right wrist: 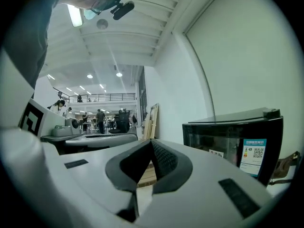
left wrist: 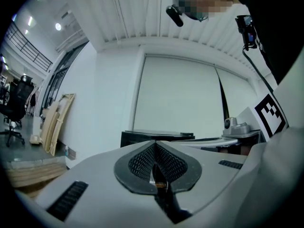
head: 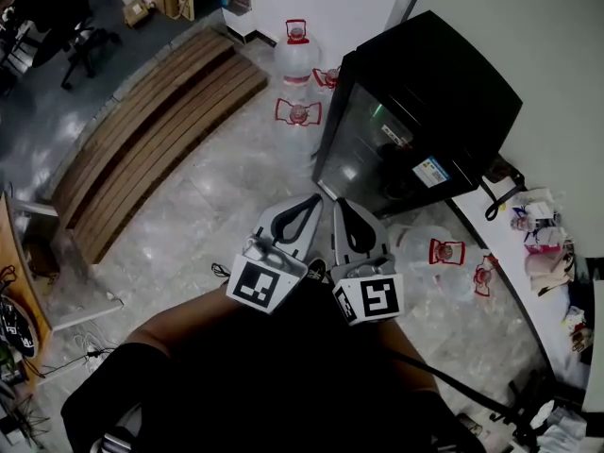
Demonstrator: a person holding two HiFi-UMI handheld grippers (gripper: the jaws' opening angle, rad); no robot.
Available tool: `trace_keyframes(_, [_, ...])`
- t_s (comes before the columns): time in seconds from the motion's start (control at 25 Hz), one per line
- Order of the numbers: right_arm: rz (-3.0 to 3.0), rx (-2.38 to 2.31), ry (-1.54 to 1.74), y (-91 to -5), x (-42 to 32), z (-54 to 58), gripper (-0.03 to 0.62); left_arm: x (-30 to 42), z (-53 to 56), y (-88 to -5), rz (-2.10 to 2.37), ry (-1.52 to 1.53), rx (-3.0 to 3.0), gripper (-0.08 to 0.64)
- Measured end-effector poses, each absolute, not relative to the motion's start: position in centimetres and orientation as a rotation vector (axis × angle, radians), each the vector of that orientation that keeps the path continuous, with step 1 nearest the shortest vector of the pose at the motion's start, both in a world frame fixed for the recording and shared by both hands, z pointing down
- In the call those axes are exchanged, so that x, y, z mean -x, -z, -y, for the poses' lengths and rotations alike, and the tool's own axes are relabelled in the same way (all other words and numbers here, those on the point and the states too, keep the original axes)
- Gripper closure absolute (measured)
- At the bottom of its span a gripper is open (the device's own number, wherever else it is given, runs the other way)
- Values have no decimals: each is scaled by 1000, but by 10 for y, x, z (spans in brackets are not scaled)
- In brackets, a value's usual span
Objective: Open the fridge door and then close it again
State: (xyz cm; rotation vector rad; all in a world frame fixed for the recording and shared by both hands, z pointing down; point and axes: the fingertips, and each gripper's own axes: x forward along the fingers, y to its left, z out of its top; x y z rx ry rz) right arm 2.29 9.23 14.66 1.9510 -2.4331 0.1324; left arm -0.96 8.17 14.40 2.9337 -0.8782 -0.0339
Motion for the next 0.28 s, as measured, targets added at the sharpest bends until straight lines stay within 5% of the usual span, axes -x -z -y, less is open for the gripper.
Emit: trace_keyframes(0.28, [2438, -1963, -87, -133, -12, -87, 577, 23, -78, -135, 922, 65, -2951, 552])
